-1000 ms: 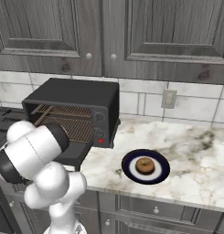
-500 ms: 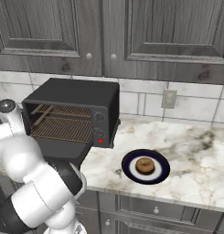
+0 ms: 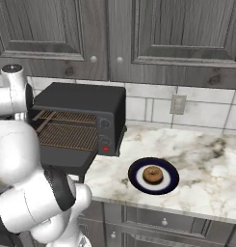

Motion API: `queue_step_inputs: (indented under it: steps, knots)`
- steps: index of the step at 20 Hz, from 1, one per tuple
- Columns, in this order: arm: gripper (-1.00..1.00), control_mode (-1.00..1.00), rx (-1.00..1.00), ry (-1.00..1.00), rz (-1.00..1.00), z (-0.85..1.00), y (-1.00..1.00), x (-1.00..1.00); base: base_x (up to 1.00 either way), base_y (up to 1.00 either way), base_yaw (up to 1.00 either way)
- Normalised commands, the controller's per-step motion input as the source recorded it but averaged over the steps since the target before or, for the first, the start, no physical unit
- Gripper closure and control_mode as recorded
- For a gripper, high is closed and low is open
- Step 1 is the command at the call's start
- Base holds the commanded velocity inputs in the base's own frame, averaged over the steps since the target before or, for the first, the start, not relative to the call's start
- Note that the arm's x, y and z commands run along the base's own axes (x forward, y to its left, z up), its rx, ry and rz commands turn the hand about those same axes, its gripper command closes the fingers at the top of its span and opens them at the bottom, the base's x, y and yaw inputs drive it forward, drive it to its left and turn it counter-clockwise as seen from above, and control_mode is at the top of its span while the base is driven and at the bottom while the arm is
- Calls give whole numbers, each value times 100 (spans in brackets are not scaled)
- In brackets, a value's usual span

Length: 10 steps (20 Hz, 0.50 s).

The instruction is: Pick up the bagel from the plate, place it on the toaster oven rack, close the door, and set the timer.

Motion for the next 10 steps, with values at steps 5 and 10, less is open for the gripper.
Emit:
queue_step_inputs:
  steps: [5,10]
  knots:
    - [-100,-100,0,8,-61,-15,-99,-4,0,0,0]
    - [-100,-100,2,0,-60,-26,-100,-6,0,0,0]
